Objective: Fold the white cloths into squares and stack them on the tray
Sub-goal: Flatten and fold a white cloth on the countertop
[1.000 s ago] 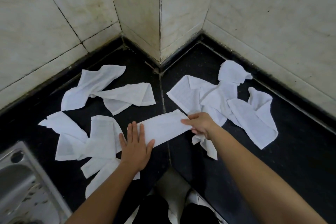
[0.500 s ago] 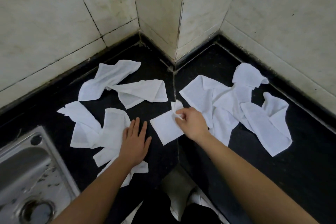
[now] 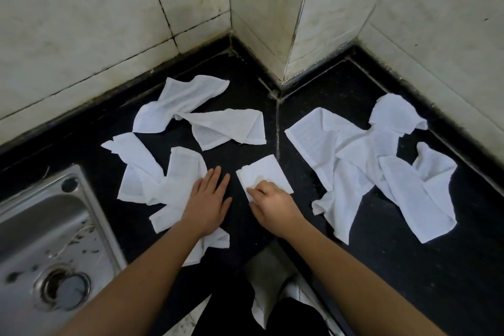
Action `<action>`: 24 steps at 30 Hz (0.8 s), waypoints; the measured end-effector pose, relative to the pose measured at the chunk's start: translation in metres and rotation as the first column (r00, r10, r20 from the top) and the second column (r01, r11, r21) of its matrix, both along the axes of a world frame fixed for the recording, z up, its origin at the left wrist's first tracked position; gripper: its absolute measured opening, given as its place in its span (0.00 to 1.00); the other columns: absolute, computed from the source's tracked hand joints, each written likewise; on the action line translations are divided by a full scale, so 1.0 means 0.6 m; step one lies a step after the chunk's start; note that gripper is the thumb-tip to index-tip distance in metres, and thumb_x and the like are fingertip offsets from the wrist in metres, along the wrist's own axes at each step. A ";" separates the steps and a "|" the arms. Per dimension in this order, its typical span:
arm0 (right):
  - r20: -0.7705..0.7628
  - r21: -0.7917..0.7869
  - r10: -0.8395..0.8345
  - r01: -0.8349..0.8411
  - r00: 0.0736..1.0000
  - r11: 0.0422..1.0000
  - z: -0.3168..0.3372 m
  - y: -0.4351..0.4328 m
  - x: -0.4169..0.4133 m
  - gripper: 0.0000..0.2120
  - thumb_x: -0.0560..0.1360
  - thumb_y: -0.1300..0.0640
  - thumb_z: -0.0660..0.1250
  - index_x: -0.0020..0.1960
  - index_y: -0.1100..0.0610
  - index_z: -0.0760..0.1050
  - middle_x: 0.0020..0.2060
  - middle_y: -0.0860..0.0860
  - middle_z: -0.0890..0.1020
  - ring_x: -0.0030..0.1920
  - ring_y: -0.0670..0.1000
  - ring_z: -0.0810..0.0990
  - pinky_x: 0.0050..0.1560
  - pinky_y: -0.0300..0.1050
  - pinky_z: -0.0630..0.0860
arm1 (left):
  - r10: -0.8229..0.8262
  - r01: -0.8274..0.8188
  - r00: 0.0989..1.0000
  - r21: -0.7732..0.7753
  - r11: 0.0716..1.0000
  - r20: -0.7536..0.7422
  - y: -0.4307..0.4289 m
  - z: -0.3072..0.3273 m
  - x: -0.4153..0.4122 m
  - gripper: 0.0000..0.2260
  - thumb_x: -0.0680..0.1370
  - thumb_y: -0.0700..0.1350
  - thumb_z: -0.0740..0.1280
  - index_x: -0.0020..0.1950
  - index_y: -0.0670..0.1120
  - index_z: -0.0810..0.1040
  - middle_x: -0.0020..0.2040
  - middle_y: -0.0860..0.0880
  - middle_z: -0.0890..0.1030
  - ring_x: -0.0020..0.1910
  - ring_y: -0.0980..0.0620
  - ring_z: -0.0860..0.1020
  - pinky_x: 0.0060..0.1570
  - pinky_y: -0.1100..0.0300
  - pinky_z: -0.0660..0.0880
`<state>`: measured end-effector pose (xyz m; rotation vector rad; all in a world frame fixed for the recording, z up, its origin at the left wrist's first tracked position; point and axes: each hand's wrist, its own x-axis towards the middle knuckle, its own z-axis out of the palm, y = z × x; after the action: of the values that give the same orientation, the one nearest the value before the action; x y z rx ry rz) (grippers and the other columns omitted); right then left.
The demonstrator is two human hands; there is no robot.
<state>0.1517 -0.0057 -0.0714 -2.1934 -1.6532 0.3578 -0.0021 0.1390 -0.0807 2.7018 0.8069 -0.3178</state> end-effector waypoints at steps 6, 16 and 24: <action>-0.003 0.281 -0.106 0.102 0.994 0.954 0.003 -0.056 0.038 0.07 0.77 0.60 0.68 0.52 0.60 0.83 0.45 0.52 0.80 0.43 0.52 0.79 0.43 0.45 0.78 | 0.001 -0.019 0.978 0.084 0.996 0.208 -0.014 0.015 0.035 0.20 0.81 0.48 0.55 0.70 0.42 0.73 0.70 0.40 0.73 0.64 0.40 0.74 0.56 0.45 0.75; -0.018 0.037 -0.322 0.323 0.946 0.946 -0.010 -0.054 0.060 0.18 0.77 0.53 0.69 0.65 0.58 0.77 0.59 0.52 0.77 0.55 0.53 0.79 0.44 0.47 0.81 | 0.527 -0.422 0.804 -0.360 0.832 0.274 -0.017 0.025 0.127 0.06 0.79 0.48 0.67 0.51 0.46 0.80 0.54 0.48 0.76 0.56 0.47 0.74 0.50 0.56 0.72; 0.133 -0.008 -0.160 0.162 0.978 0.987 -0.023 -0.058 0.072 0.16 0.77 0.49 0.67 0.61 0.56 0.79 0.57 0.55 0.77 0.50 0.56 0.78 0.40 0.52 0.81 | 0.541 -0.441 0.791 -0.345 0.828 0.286 -0.001 0.015 0.103 0.05 0.77 0.47 0.68 0.46 0.46 0.79 0.49 0.49 0.75 0.47 0.50 0.75 0.46 0.56 0.74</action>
<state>0.1950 -0.0404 -0.0854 -2.3913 -1.5283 0.1881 0.0594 0.1386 -0.0720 2.0988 1.2107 0.1996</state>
